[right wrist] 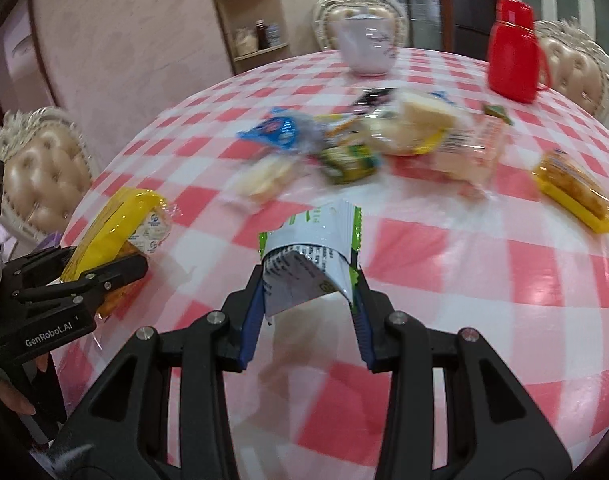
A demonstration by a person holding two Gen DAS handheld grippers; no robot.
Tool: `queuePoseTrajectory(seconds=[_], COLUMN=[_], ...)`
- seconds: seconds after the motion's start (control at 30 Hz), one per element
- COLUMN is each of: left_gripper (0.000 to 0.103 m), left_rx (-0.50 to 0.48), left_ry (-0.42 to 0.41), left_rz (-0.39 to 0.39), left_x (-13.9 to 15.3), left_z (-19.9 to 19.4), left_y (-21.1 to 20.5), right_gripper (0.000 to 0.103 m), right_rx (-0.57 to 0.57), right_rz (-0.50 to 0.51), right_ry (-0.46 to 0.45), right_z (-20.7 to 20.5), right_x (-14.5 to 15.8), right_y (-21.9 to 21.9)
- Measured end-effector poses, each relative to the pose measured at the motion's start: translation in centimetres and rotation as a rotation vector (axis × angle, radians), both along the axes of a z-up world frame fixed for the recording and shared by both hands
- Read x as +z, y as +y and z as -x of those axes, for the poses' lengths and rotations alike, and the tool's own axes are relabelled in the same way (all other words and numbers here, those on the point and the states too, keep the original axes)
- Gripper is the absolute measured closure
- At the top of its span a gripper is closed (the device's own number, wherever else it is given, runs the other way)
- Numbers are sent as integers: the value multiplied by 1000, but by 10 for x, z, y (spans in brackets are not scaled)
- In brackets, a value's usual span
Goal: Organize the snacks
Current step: 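Carry both snacks to the purple-rimmed box and open both grippers to drop them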
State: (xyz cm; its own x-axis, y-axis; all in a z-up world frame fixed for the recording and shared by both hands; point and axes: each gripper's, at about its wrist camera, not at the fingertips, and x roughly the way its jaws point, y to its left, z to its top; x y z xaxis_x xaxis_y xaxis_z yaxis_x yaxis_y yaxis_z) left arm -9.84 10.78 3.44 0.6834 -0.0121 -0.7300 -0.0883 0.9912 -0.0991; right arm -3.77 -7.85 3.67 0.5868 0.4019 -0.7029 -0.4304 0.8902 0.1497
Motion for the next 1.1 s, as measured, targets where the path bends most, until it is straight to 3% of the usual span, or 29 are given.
queuePoseTrajectory(seconds=[0.6, 1.1], left_gripper=[54, 54], left_rx=[206, 490], left_ry=[-38, -33], left_rz=[4, -4], left_x=[5, 0], left_z=[70, 152], left_y=[93, 195], right_gripper=[59, 59], right_rx=[273, 548], right_rz=[53, 45], right_ry=[-13, -30], right_z=[47, 107], right_x=[-7, -7], right_y=[135, 255])
